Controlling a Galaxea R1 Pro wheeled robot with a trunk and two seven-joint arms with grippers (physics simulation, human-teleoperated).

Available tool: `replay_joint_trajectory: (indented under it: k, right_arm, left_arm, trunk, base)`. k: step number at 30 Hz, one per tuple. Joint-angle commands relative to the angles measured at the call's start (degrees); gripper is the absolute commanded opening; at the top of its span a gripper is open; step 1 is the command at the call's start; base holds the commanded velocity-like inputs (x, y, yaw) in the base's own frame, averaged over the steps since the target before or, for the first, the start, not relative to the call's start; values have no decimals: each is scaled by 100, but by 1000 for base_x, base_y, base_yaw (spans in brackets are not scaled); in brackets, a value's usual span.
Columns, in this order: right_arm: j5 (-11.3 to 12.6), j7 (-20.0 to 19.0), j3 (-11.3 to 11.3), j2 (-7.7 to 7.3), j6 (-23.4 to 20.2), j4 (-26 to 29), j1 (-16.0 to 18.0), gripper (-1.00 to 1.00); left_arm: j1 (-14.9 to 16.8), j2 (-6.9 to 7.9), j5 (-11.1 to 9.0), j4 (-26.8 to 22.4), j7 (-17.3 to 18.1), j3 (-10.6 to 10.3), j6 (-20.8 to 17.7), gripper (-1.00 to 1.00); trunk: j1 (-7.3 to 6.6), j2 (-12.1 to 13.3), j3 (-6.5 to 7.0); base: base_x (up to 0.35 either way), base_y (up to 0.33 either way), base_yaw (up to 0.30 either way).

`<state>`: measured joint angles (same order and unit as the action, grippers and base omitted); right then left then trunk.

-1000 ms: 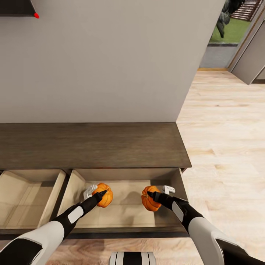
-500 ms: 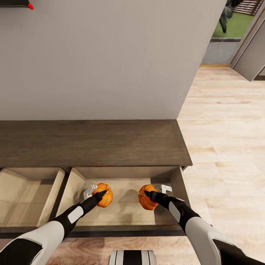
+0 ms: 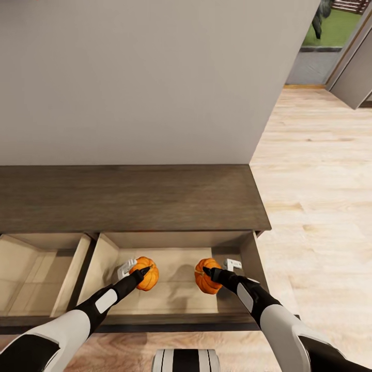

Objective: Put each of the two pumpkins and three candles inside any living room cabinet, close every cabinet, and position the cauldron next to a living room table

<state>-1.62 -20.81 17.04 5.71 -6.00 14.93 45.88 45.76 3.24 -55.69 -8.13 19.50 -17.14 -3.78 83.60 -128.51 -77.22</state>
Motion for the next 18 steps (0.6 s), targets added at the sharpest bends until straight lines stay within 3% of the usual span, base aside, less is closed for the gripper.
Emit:
replay_joint_trajectory:
  k: [1, 11, 18]
  right_arm:
    - [5, 3, 1, -9, 1, 1, 0, -100]
    - [4, 6, 3, 0, 24, 3, 0, -100]
    - [4, 15, 2, -1, 516, 7, -24, -100]
  left_arm:
    - [-6, 1, -3, -3, 1, 26, 0, -100]
    - [-6, 1, -3, -2, 1, 26, 0, -100]
    - [-6, 2, -3, -4, 1, 26, 0, -100]
  trunk:
    - [0, 0, -10]
    - [0, 0, -100]
    - [0, 0, -110]
  base:
    - [0, 0, 0]
    - [0, 0, 0]
    - [0, 0, 0]
